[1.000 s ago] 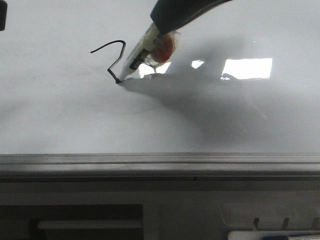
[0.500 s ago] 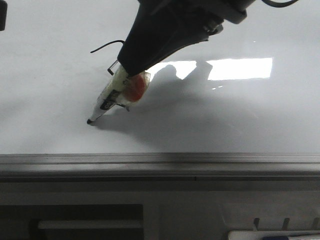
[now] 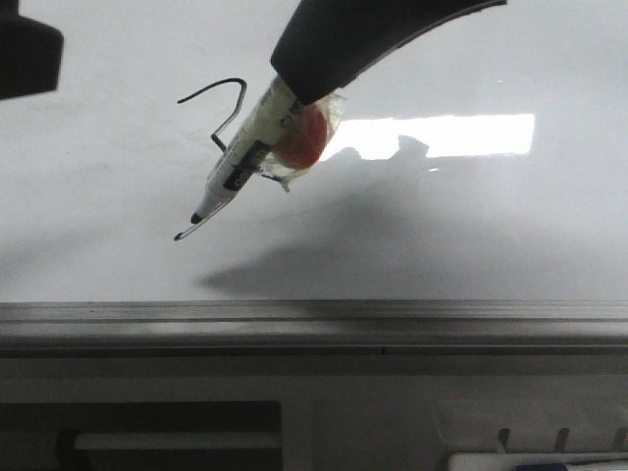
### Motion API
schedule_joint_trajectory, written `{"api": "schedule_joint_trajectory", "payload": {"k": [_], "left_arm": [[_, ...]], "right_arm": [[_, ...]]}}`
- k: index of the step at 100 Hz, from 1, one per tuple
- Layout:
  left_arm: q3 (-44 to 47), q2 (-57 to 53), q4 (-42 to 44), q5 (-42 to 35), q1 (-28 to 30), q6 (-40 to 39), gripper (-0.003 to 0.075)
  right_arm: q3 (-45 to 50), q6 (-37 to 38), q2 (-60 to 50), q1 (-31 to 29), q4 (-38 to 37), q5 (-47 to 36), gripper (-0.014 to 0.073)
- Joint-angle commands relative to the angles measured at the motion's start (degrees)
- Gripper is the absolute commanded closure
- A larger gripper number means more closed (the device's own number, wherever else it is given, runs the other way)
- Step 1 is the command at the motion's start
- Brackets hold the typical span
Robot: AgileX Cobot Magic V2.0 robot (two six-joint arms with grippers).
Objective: Write number 3 on whiteboard
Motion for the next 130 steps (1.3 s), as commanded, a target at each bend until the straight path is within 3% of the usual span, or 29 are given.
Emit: {"api": "schedule_joint_trajectory", "payload": {"k": [1, 16, 81, 93, 107, 130], "left_arm": [[-1.6, 2.7, -0.2, -6.2, -2.0, -0.3, 0.0386], [-2.1, 8.0, -0.2, -12.5, -3.6, -0.3, 0.0384], [-3.0, 17.1, 2.1, -13.0, -3.6, -0.3, 0.0388], [-3.0, 17.1, 2.2, -11.6, -3.6, -0.3, 0.0493], [-2.8, 17.1, 2.4, -11.3, -3.6, -0.3, 0.0741], [-2.8, 17.1, 2.6, -11.3, -3.6, -0.3, 0.0741]], "right_arm": [[-1.6, -0.2, -1.1, 0.5, 0.4, -3.1, 0.0651], [-1.6, -0.2, -1.0, 0.9, 0.4, -3.4, 0.0651], [-1.6, -0.2, -1.0, 4.4, 0.4, -4.4, 0.0651], [-1.6, -0.2, -1.0, 4.4, 0.4, -4.3, 0.0652], [-1.6, -0.2, -1.0, 4.4, 0.4, -4.1, 0.0656], [-1.6, -0.2, -1.0, 4.4, 0.7, -3.7, 0.0655]]}}
